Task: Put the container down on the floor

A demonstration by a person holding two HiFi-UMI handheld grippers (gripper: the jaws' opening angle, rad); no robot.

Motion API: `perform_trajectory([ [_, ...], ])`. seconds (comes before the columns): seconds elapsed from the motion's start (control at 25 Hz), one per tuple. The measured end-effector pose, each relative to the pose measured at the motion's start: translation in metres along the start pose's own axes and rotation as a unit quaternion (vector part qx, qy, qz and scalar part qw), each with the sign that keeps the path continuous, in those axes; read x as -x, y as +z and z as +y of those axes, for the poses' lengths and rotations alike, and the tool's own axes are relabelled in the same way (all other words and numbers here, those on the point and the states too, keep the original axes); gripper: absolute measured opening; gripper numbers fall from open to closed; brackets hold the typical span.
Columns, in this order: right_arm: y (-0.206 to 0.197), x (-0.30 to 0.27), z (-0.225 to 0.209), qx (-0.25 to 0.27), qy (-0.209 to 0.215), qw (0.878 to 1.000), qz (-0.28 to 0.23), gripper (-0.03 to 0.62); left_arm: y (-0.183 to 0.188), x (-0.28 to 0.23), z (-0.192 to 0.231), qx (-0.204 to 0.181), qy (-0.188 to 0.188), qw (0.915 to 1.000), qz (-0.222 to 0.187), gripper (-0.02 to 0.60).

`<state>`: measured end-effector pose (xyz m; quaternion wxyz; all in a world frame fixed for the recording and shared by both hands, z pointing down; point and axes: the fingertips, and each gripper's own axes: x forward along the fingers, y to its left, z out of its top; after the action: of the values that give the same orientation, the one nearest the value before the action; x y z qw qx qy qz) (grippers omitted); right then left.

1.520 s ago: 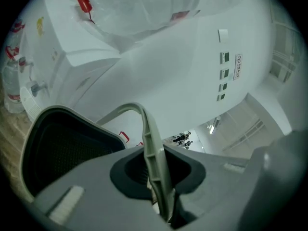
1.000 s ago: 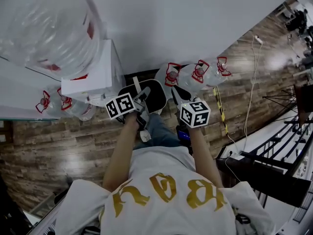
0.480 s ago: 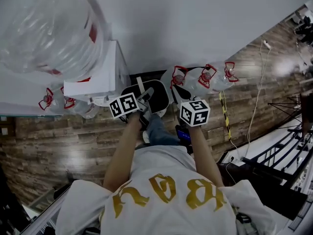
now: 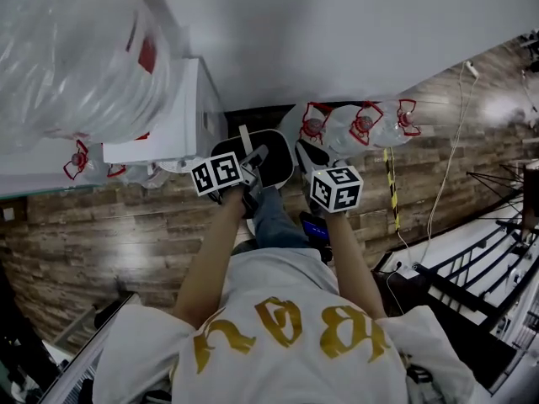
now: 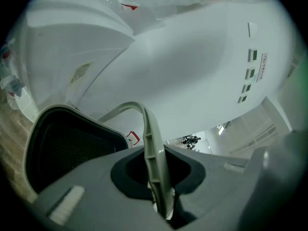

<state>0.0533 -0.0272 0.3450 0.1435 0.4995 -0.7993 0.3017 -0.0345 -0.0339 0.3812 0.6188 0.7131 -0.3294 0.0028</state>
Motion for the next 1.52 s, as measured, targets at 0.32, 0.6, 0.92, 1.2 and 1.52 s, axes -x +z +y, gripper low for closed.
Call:
perform_trajectory([
  [0.32,-0.006,-0.026,-0.021,-0.014,0.001,1.000,0.021,0.028,0.005,-0.025,0.028,0.004,0.023,0.9996,0.016,0.040],
  [0.6,-0.014,-0.050,-0.032,0.008,0.015,0.999,0.050,0.028,0.010,-0.046,0.058,0.014,0.047,0.9986,0.018,0.038],
  [0.92,-0.033,-0.071,-0.056,0.014,0.021,0.996,0.080,0.028,0.009,-0.070,0.092,0.022,0.068,0.9970,0.029,0.037],
  [1.2,-0.059,-0.094,-0.071,0.008,0.033,0.994,0.104,0.028,0.002,-0.091,0.125,0.010,0.087,0.9949,0.051,0.035],
  [1.52,-0.092,-0.122,-0.079,0.011,0.048,0.990,0.134,0.028,-0.006,-0.104,0.178,0.017,0.127,0.9899,0.061,0.032],
])
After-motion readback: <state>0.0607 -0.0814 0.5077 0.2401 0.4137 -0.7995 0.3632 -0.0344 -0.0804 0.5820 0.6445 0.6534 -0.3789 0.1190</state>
